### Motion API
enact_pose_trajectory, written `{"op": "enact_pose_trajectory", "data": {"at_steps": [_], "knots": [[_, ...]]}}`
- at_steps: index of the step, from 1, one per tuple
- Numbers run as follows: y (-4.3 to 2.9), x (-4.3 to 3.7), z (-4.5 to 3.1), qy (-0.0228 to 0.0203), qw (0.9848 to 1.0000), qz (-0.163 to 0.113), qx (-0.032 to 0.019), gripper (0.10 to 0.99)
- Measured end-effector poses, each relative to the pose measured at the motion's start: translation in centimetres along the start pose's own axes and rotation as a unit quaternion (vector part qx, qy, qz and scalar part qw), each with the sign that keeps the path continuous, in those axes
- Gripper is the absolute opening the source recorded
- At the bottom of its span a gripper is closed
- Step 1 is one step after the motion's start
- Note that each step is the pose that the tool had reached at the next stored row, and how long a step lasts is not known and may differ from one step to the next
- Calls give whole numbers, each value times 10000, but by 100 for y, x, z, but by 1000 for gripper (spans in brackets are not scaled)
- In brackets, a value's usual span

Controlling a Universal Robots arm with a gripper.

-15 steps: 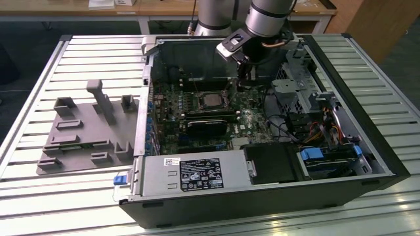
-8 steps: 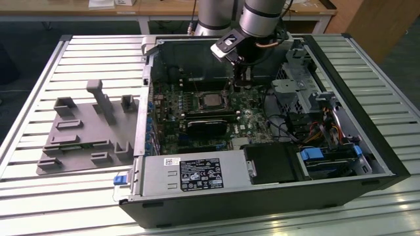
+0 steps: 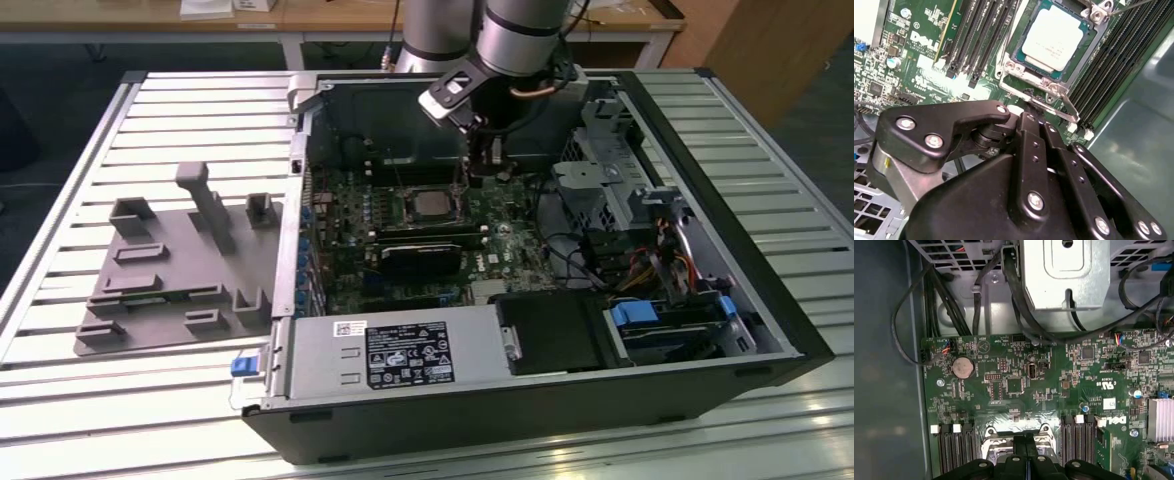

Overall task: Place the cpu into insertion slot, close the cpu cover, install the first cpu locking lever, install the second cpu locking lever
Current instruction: 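Close the cpu cover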

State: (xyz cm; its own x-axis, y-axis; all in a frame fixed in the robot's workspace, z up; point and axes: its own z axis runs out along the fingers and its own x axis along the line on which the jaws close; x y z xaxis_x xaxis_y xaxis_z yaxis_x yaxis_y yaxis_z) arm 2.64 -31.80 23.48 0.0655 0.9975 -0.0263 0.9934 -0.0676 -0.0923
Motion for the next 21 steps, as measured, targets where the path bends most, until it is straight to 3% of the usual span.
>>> {"op": "enact_pose_trajectory", "data": {"at_steps": [11, 12, 13, 16, 18, 21], "knots": [[-75, -5, 11, 32, 10000, -1, -61, 102], [-83, -5, 12, 32, 10000, -1, -84, 102], [-99, -6, 16, 35, 9999, 0, -139, 102], [-168, -10, 35, 52, 9993, 4, -359, 102], [-219, -13, 46, 55, 9992, 4, -397, 102], [-264, -16, 60, 55, 9992, 5, -399, 102]]}}
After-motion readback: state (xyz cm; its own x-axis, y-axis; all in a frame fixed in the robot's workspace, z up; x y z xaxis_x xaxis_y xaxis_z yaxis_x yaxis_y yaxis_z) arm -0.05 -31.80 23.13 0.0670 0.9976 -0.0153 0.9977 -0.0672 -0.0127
